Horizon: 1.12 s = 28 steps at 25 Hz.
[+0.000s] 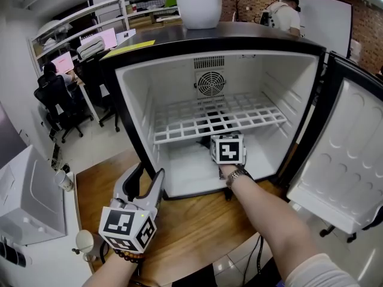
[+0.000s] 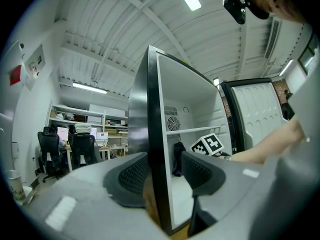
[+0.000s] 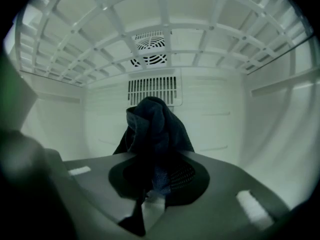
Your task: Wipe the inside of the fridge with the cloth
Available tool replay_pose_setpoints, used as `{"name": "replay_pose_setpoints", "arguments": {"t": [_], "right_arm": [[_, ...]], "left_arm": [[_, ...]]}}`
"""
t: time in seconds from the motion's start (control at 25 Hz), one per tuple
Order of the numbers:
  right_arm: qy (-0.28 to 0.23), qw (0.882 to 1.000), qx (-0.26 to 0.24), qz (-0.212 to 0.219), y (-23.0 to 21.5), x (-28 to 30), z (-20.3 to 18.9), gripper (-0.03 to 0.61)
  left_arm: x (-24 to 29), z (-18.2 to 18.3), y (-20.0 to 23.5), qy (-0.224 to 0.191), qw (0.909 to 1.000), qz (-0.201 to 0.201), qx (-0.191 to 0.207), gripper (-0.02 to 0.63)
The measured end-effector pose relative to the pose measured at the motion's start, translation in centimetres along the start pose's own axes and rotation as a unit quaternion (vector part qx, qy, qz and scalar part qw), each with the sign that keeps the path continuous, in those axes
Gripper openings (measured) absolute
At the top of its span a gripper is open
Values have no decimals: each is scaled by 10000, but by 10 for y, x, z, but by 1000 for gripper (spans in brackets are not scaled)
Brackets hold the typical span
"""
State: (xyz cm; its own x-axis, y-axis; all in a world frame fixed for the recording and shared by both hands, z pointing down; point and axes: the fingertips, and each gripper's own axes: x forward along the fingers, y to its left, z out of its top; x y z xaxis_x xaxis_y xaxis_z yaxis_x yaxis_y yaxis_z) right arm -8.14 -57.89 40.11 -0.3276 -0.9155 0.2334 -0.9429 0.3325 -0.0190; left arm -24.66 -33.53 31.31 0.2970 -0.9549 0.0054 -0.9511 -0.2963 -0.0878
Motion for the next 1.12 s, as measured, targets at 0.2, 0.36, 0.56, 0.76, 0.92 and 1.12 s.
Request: {"name": "replay_pose_setpoints", "arguments": {"t": [0.2,0.36,0.56,0.76,0.92,1.12], "right_arm": [[-30,9999,-34,-133,-18,-3,2,60],[-43,9994,89,-342,-38,-5,1,60],[367,9962,326,-713,-66,-9,-18,60],[307,9940,430,-957,-83,-12,-16,60],[264,9916,495,-1164,-96,-16,-13,60],[268,9871,720,-1405,-113,-22,-13,60]], "left_arm": [[0,0,0,-7,10000,30,-30,222],[0,0,1,-20,10000,58,-34,222],[1,0,1,4,10000,69,6,222],[1,0,1,-3,10000,94,18,222],[1,0,0,3,9999,113,12,222],[1,-1,0,15,9999,140,8,222]]}}
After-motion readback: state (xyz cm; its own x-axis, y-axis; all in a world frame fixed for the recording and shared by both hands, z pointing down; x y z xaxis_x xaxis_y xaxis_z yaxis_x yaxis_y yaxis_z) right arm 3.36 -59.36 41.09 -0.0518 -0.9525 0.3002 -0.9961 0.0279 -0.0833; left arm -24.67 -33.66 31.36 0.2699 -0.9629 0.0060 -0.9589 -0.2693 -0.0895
